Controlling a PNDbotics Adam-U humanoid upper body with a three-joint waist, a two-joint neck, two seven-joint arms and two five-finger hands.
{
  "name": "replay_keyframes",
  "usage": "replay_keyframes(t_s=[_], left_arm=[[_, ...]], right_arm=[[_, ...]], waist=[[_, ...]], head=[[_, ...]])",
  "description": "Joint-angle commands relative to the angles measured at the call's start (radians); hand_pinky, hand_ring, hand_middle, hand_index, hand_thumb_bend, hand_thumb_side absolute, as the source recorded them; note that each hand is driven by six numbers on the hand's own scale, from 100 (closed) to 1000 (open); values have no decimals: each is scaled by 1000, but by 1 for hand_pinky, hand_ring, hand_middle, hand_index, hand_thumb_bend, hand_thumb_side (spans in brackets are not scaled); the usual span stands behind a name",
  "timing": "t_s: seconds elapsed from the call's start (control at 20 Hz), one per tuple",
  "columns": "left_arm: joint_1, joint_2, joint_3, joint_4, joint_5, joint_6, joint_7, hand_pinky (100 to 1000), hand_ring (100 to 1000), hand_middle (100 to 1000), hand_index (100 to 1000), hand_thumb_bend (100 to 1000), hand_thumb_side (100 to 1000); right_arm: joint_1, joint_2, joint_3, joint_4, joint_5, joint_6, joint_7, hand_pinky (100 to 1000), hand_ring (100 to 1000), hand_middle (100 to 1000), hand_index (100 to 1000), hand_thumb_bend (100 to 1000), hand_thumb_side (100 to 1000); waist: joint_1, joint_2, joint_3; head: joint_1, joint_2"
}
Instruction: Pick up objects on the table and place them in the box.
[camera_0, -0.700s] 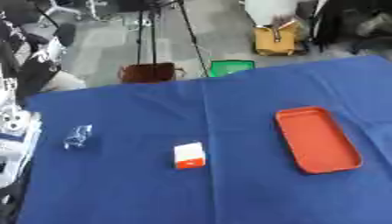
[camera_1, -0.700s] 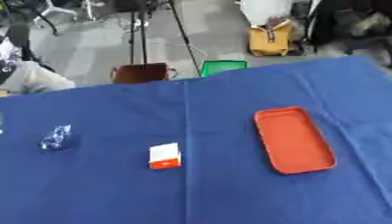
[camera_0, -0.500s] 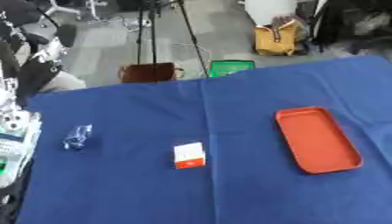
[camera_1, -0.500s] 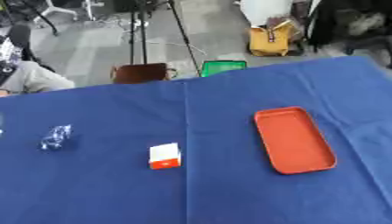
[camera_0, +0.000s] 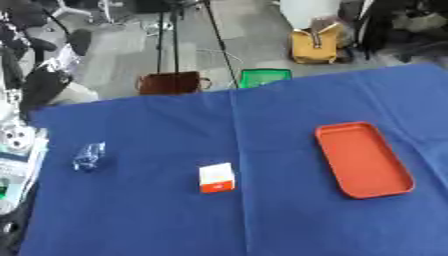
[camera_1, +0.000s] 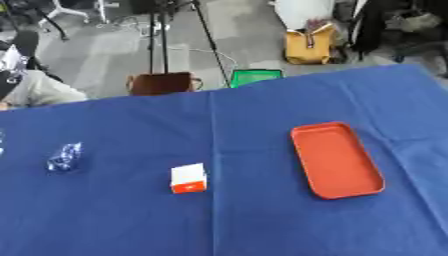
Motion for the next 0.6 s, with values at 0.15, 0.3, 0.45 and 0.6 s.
replay_keyframes(t_s=[0.15, 0.3, 0.45, 0.6], left_arm=[[0, 22, 16, -19, -17, 15, -12, 517, 710, 674, 885, 790, 494], [12, 36, 18, -14, -39, 46, -34, 510, 711, 668, 887, 782, 501], [39, 79, 19, 18, -105, 111, -101, 513, 719, 682, 885, 792, 506], [59, 126, 19, 83, -205, 159, -224, 532, 730, 701, 887, 801, 529]], right_arm=[[-9, -15, -10, -16, 2, 4, 0, 608, 709, 668, 834, 559, 518], [-9, -16, -9, -16, 3, 4, 0, 608, 709, 668, 834, 558, 519], [-10, -17, -9, -16, 3, 4, 1, 608, 709, 668, 834, 558, 519], [-9, -19, -9, -16, 4, 5, 1, 608, 709, 668, 834, 559, 519]], waist=[[-5, -15, 1], [-5, -16, 0], [-4, -17, -2], [-2, -19, -4]], head=[[2, -3], [1, -4], [0, -4], [-1, -4]])
